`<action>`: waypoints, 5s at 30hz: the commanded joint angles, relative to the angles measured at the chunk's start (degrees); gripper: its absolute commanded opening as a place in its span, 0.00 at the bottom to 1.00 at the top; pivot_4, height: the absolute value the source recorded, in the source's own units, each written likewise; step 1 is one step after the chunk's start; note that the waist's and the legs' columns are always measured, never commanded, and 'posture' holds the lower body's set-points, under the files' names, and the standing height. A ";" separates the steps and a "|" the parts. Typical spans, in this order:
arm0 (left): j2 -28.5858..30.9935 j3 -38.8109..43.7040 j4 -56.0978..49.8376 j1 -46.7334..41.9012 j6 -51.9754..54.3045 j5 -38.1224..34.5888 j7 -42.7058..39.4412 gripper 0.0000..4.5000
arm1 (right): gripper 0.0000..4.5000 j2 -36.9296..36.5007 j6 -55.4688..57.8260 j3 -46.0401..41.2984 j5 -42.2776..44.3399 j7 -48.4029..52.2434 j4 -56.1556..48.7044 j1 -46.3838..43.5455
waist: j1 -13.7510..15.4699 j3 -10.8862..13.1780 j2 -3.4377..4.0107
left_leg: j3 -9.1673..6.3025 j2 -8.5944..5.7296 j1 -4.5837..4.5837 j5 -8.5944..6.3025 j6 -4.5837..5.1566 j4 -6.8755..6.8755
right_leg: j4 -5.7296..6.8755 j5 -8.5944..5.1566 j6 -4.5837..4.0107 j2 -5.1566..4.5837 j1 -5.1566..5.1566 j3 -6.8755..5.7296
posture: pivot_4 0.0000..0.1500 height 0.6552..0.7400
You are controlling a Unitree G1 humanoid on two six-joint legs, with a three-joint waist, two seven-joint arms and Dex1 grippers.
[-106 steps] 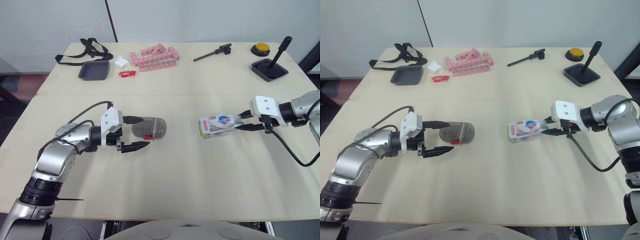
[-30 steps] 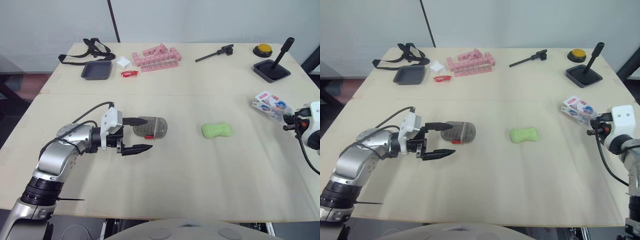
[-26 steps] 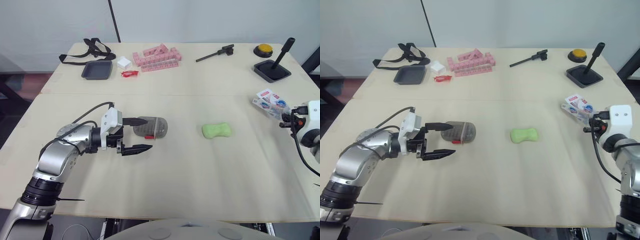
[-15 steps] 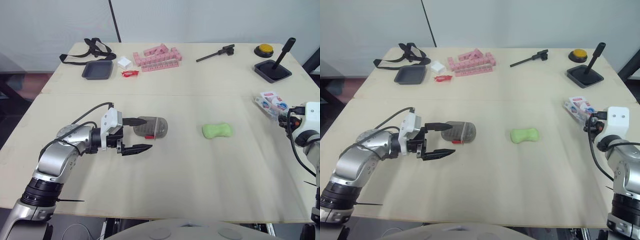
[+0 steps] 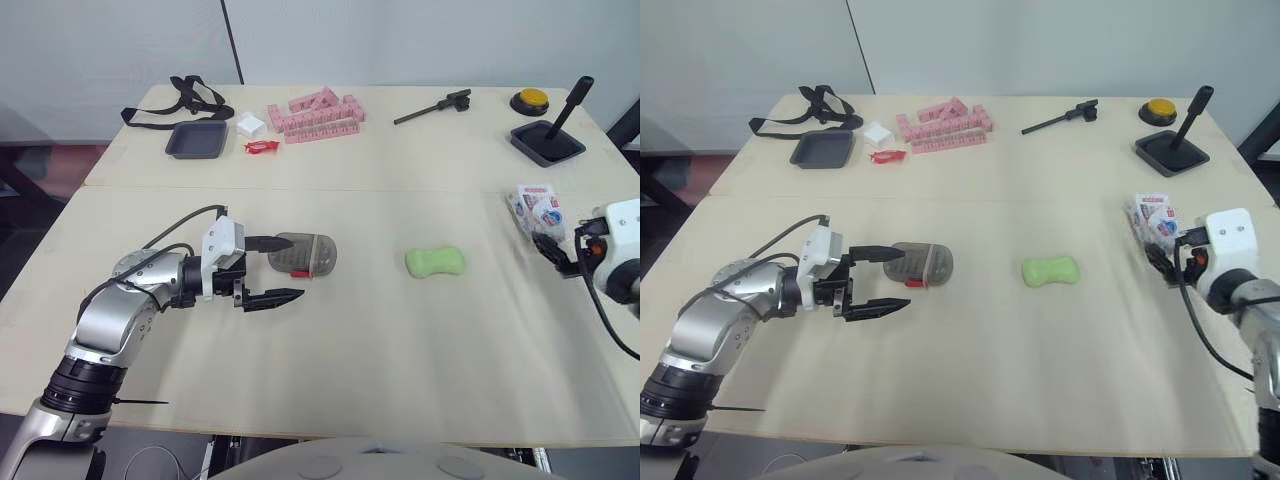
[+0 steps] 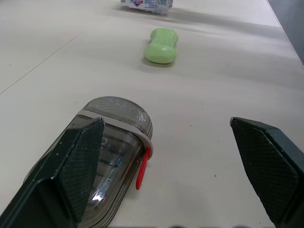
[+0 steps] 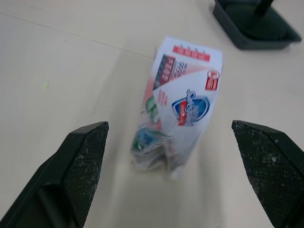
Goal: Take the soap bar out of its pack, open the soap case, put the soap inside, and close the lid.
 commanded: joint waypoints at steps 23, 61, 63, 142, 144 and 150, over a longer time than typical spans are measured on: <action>2.74 -4.45 21.58 -16.86 -14.41 11.73 -11.61 1.00 | 0.99 -7.26 -35.65 11.77 6.78 47.08 6.58 4.14 | -0.26 0.00 -0.02 | 0.00 0.11 -0.07 0.03 0.29 0.08 | 0.00 0.01 -0.06 -0.03 0.02 -0.23 | 1.00 0.66; -6.45 -10.23 46.33 -28.45 -28.55 21.60 -15.33 1.00 | 0.99 -5.37 -40.47 14.77 5.65 45.36 9.29 5.24 | 0.00 0.02 -0.06 | 0.00 0.16 -0.28 0.11 0.43 0.05 | 0.01 0.00 -0.08 -0.23 0.00 -0.63 | 1.00 0.66; -6.55 -9.98 45.98 -28.31 -27.51 20.95 -15.54 1.00 | 0.99 -5.45 -40.55 14.91 5.65 45.29 9.32 5.18 | 0.00 0.02 -0.06 | 0.00 0.16 -0.28 0.12 0.44 0.04 | 0.01 0.00 -0.07 -0.23 0.01 -0.64 | 1.00 0.66; -11.43 -10.12 14.50 -16.43 -30.57 16.30 -3.66 0.77 | 1.00 -6.54 31.82 24.86 88.63 -31.65 -6.16 -25.04 | 1.80 0.04 -0.06 | 0.03 0.15 -0.33 0.79 -0.44 -0.22 | -0.03 0.01 -0.05 -0.37 0.09 -0.91 | 1.00 0.66; -11.38 -10.19 14.85 -16.52 -31.04 16.53 -3.48 0.77 | 1.00 -7.20 31.34 25.68 89.74 -32.24 -6.34 -24.94 | 1.79 0.04 -0.06 | 0.04 0.15 -0.34 0.81 -0.50 -0.23 | -0.03 0.02 -0.05 -0.38 0.10 -0.91 | 1.00 0.66; -11.53 -10.42 15.16 -16.60 -31.83 17.05 -2.95 0.77 | 1.00 -7.70 28.80 28.36 93.56 -35.92 -5.67 -25.42 | 1.79 0.05 -0.06 | 0.04 0.17 -0.32 0.85 -0.56 -0.24 | -0.12 0.02 -0.04 -0.43 0.25 -1.01 | 1.00 0.66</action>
